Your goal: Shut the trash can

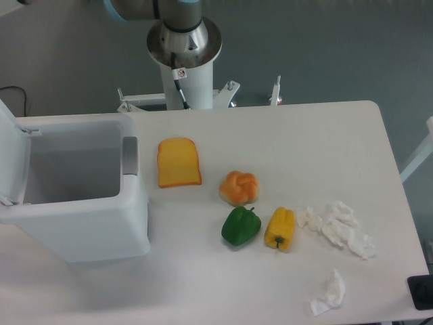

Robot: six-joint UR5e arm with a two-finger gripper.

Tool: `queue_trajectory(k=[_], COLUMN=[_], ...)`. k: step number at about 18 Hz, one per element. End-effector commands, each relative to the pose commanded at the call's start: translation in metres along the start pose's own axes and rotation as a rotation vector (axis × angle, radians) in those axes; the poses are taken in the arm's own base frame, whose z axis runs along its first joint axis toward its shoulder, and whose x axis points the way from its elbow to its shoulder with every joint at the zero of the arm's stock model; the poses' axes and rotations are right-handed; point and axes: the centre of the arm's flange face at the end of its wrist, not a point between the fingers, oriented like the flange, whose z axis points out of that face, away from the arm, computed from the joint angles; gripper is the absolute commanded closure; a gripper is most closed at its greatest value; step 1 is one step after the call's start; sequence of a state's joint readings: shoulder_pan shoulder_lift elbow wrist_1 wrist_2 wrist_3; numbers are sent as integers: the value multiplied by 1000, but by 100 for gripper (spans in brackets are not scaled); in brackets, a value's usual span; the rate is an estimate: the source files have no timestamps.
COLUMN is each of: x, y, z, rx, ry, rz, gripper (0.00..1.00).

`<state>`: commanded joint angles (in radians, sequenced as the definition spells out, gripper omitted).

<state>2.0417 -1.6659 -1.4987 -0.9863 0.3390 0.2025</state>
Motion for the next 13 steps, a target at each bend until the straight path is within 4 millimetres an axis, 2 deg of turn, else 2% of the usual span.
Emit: queue_trajectory(k=[13], x=[-8], y=[7], z=[0], rx=[-11], ry=[-43], rz=[0], gripper=[0])
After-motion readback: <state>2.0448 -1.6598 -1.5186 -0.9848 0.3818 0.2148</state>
